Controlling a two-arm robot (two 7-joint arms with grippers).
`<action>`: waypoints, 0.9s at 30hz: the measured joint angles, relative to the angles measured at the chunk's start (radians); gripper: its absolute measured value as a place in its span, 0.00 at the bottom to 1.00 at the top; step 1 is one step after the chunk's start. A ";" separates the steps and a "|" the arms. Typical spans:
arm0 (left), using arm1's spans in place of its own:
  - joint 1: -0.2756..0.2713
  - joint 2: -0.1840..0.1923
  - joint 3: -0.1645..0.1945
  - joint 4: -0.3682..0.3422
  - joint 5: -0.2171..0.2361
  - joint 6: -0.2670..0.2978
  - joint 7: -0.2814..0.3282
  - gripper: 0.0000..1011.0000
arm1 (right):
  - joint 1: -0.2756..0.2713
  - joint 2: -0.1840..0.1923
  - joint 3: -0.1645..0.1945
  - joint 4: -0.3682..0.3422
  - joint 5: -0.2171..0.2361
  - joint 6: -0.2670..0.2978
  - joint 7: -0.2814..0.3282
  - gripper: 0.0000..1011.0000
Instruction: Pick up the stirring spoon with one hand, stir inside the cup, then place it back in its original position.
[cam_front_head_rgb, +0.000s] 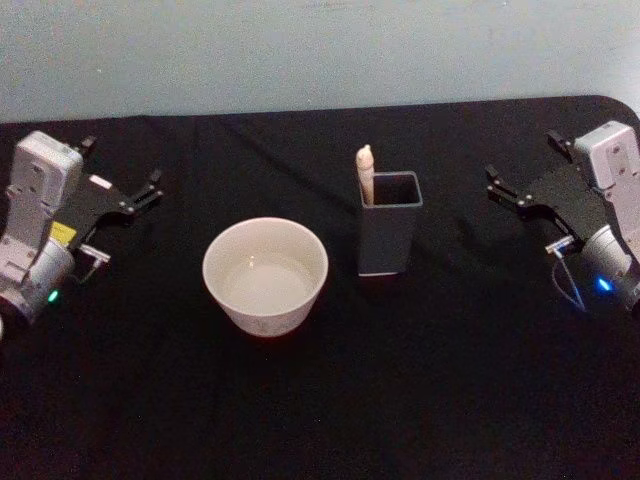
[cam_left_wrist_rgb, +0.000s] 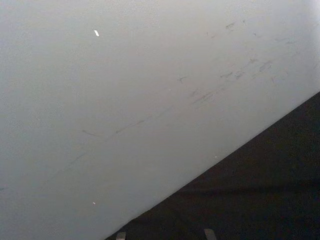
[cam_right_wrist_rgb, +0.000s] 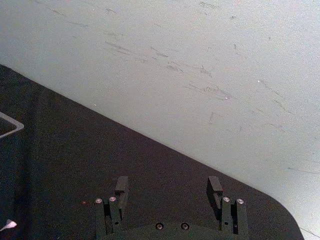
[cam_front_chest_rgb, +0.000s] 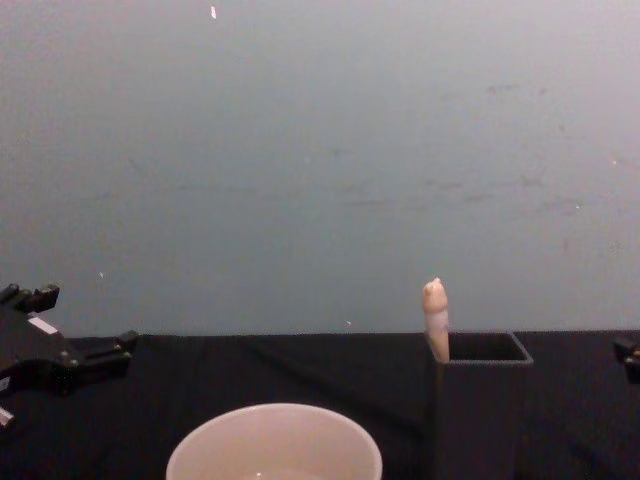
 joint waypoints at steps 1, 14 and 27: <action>0.000 0.000 0.000 0.000 0.000 0.000 0.000 0.99 | 0.000 0.000 0.000 0.000 0.000 0.000 0.000 0.99; 0.000 0.000 0.000 0.000 0.000 0.000 0.000 0.99 | -0.024 0.007 0.040 -0.064 0.061 0.042 0.074 0.99; 0.000 0.000 0.000 0.000 0.000 0.000 0.000 0.99 | -0.054 0.037 0.099 -0.233 0.224 0.217 0.241 0.99</action>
